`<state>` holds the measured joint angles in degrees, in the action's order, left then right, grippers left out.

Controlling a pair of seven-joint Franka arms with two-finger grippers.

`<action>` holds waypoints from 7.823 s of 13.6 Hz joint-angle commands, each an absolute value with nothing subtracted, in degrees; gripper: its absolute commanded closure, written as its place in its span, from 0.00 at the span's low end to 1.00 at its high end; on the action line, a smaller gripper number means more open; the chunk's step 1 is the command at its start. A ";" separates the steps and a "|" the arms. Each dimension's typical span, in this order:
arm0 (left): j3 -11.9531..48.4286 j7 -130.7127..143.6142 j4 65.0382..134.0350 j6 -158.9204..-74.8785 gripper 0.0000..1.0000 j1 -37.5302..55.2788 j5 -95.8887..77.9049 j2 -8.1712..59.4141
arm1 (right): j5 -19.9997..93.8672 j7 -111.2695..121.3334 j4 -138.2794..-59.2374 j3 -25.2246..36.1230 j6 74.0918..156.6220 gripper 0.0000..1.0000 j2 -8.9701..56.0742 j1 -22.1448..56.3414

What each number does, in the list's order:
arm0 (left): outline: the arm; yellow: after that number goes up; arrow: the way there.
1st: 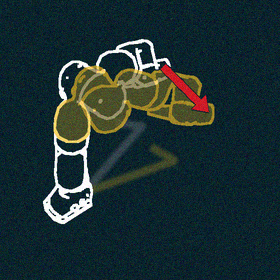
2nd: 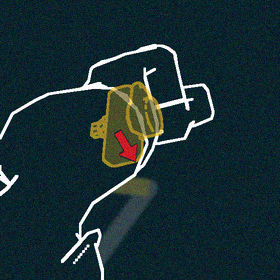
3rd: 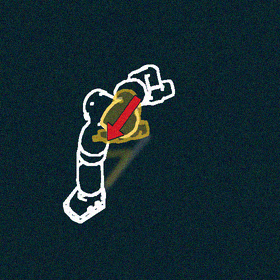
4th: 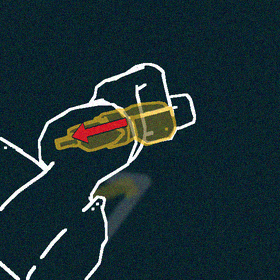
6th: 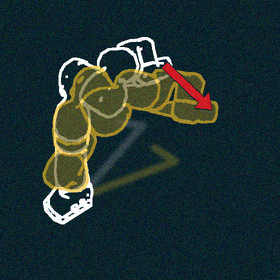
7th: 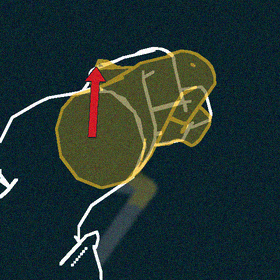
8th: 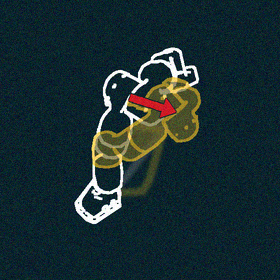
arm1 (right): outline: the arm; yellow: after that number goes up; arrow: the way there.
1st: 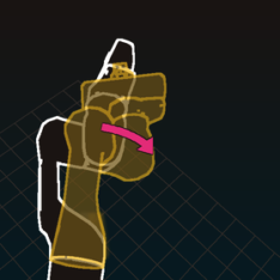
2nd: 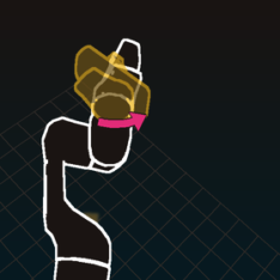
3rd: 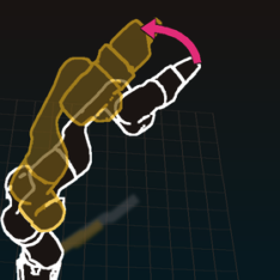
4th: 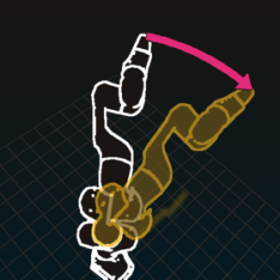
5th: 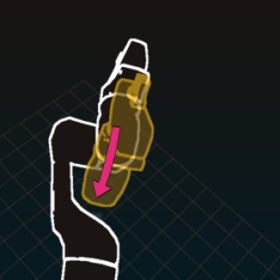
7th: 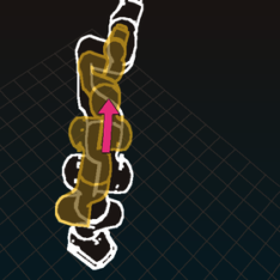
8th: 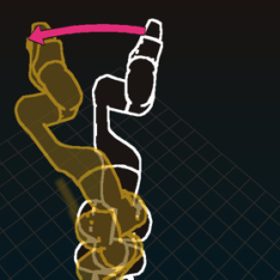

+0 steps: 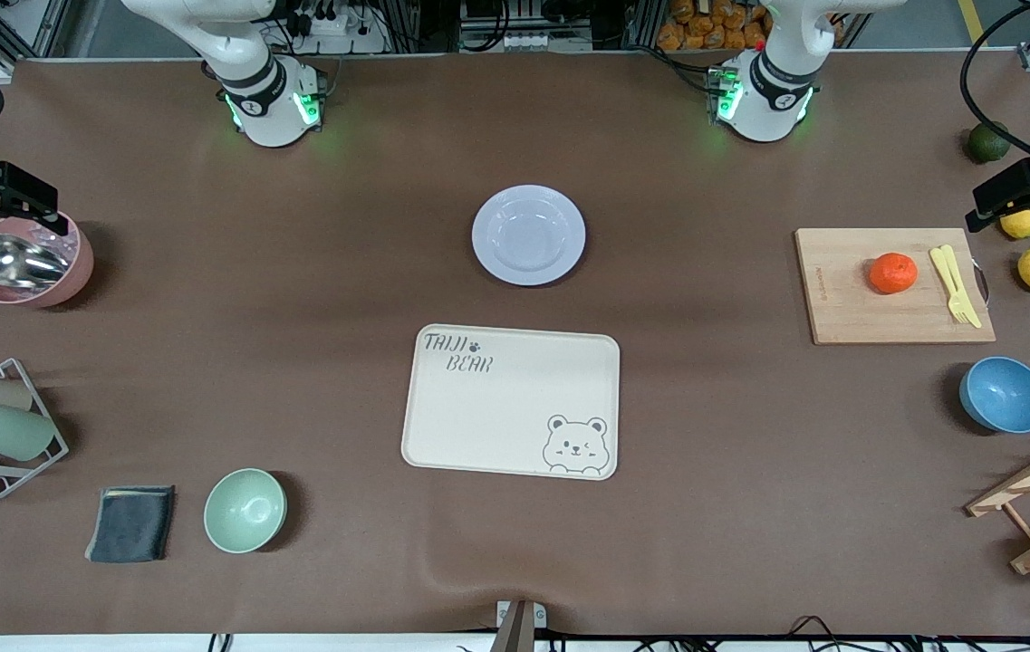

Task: Place orange and plate with both arms
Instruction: 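Reach the left gripper down to the orange on the cutting board, then close the left gripper on the orange while the right gripper reaches forward, then carry the orange with the left gripper over the white plate, then lower the orange onto the plate and open the left gripper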

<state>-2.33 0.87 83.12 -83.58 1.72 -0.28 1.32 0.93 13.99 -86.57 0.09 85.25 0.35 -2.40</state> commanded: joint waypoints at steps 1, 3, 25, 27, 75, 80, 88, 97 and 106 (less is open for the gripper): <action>-2.20 1.06 82.44 -82.62 0.00 1.67 0.88 1.14 | 0.35 13.09 -87.36 -0.18 84.99 0.00 -0.26 -2.90; -2.63 1.14 79.74 -82.62 0.00 1.50 1.05 2.19 | 0.35 13.01 -87.45 -0.18 85.08 0.00 -0.26 -3.08; -1.93 1.67 135.17 -123.99 0.00 -15.46 7.47 -2.56 | 10.44 13.01 -91.85 -0.09 83.50 0.00 9.05 -4.04; -2.02 0.97 137.10 -127.78 0.00 -16.60 7.56 -1.24 | 11.51 13.01 -92.63 -0.09 83.49 0.00 10.10 -3.96; 37.09 45.39 110.30 -116.44 1.00 -6.97 -3.17 17.04 | 47.70 33.37 -112.30 -0.18 89.19 0.00 26.54 -6.68; 37.00 62.02 114.33 -124.69 1.00 6.48 -2.64 19.69 | 53.43 37.18 -117.33 -0.18 95.53 0.00 26.46 -1.42; 36.74 81.81 115.66 -135.70 1.00 17.92 8.43 30.14 | 56.60 39.90 -121.46 -0.26 100.55 0.00 26.63 3.07; 35.16 86.57 113.47 -138.52 0.00 20.74 12.57 34.98 | 73.29 43.93 -125.68 -0.26 107.40 0.02 29.17 14.85; 35.25 76.66 112.06 -128.94 0.00 10.83 12.83 16.90 | 80.85 46.32 -126.12 -0.35 109.77 0.10 30.85 20.29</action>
